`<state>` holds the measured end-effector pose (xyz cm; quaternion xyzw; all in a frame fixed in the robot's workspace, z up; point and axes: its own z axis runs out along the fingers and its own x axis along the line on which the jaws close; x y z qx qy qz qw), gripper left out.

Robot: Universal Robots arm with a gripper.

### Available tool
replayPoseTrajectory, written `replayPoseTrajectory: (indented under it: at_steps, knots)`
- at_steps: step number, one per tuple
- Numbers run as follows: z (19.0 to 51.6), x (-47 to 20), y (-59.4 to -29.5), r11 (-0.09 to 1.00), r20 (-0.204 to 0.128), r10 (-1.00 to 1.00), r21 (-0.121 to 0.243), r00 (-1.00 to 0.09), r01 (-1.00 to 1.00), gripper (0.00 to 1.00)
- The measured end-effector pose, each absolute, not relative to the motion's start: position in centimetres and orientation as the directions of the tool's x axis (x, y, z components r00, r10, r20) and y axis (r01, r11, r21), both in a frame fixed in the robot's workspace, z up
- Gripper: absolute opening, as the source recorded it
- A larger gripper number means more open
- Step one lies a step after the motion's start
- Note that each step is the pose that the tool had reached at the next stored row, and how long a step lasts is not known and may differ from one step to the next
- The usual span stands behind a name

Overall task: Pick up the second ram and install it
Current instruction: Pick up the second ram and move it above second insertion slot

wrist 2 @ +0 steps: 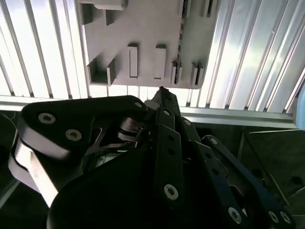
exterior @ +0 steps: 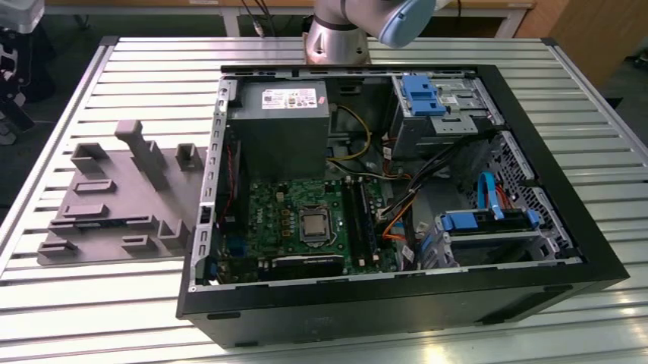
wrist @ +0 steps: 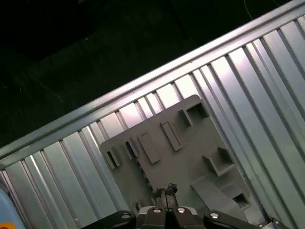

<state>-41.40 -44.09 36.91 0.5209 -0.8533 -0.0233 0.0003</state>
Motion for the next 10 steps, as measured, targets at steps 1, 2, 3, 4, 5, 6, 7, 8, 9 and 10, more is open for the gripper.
replayPoseTrajectory:
  at_steps: [1,2,3,4,5,6,7,8,9,10]
  knots:
    - [36.90,-41.39,-44.09,0.442,-0.024,-0.896,0.040,-0.443,-0.896,0.11]
    - [36.88,-41.39,-44.09,0.427,-0.024,-0.903,0.040,-0.428,-0.903,0.11]
    - [36.86,-41.40,-44.09,0.411,-0.024,-0.911,0.040,-0.412,-0.911,0.11]
    - [36.85,-41.40,-44.09,0.395,-0.024,-0.918,0.040,-0.396,-0.918,0.11]
    - [36.81,-41.40,-44.09,0.363,-0.024,-0.931,0.040,-0.365,-0.931,0.11]
    - [36.79,-41.39,-44.10,0.347,-0.024,-0.937,0.040,-0.348,-0.937,0.11]
    - [36.76,-41.39,-44.10,0.330,-0.024,-0.943,0.040,-0.332,-0.943,0.11]
    - [36.74,-41.39,-44.09,0.314,-0.024,-0.949,0.040,-0.315,-0.949,0.11]
    - [36.72,-41.39,-44.10,0.297,-0.024,-0.954,0.040,-0.298,-0.954,0.11]
    - [36.69,-41.39,-44.10,0.281,-0.024,-0.959,0.040,-0.282,-0.959,0.11]
